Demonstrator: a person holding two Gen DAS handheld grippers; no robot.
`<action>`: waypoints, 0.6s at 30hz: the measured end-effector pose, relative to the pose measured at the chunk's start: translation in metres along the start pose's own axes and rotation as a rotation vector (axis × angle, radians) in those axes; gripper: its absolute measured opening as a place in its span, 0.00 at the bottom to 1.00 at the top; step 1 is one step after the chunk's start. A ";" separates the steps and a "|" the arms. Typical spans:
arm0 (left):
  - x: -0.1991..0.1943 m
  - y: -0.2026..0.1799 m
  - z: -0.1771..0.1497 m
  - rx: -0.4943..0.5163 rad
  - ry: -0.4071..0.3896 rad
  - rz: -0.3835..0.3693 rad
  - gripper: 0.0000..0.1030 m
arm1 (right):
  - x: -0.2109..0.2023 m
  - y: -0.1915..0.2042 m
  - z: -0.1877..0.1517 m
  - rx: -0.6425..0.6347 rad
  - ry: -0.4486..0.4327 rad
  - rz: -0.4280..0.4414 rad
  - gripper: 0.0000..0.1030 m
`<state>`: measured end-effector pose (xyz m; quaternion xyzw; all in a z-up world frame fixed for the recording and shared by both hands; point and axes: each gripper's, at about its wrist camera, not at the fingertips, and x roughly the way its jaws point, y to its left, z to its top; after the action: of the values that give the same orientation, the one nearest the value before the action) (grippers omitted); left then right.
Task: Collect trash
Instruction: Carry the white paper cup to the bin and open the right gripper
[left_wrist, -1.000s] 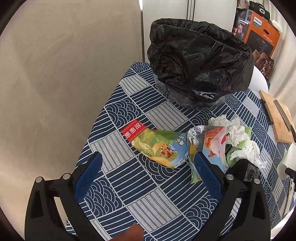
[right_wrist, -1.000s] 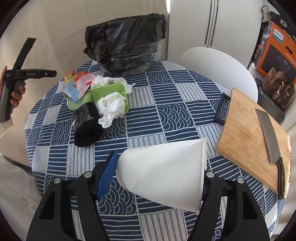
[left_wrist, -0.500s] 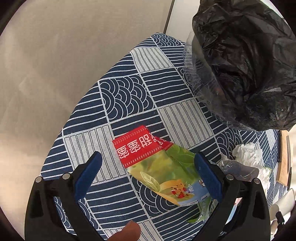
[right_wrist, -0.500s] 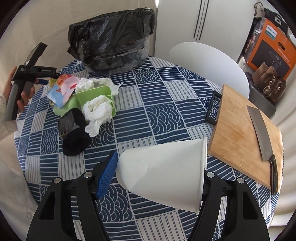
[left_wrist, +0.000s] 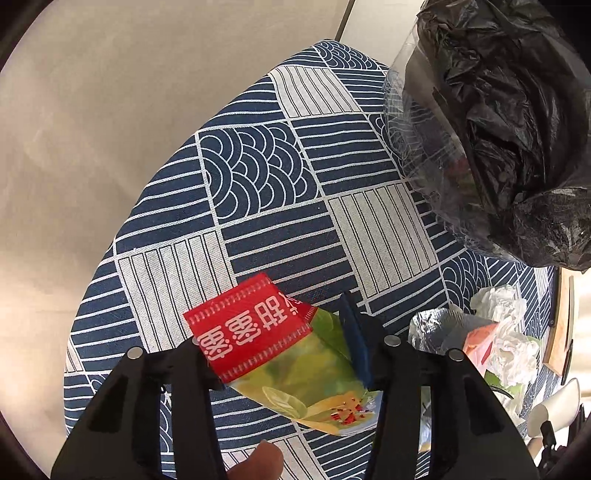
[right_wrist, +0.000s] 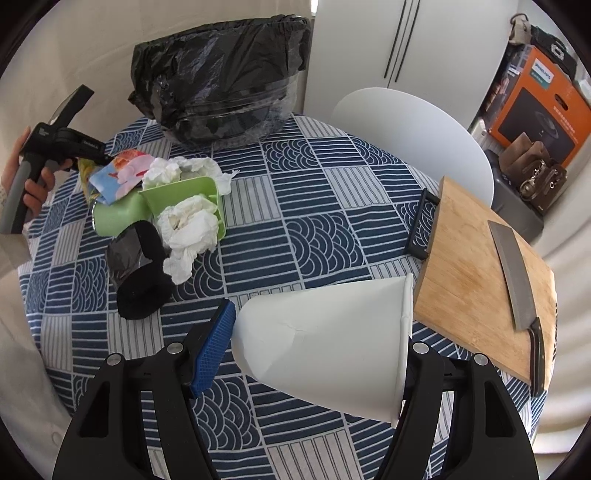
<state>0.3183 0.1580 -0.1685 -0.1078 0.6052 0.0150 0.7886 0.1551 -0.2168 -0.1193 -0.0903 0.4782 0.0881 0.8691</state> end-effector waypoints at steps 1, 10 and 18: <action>-0.002 0.000 -0.002 0.006 0.001 0.005 0.47 | 0.000 0.000 -0.001 0.001 0.000 0.001 0.63; -0.035 0.006 -0.013 0.007 -0.031 0.007 0.34 | -0.004 0.000 -0.004 -0.002 -0.034 0.027 0.63; -0.074 0.007 -0.032 0.056 -0.084 -0.016 0.33 | -0.009 0.003 -0.006 -0.027 -0.071 0.060 0.63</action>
<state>0.2673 0.1666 -0.1069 -0.0897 0.5707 -0.0037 0.8162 0.1449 -0.2164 -0.1150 -0.0846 0.4481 0.1236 0.8814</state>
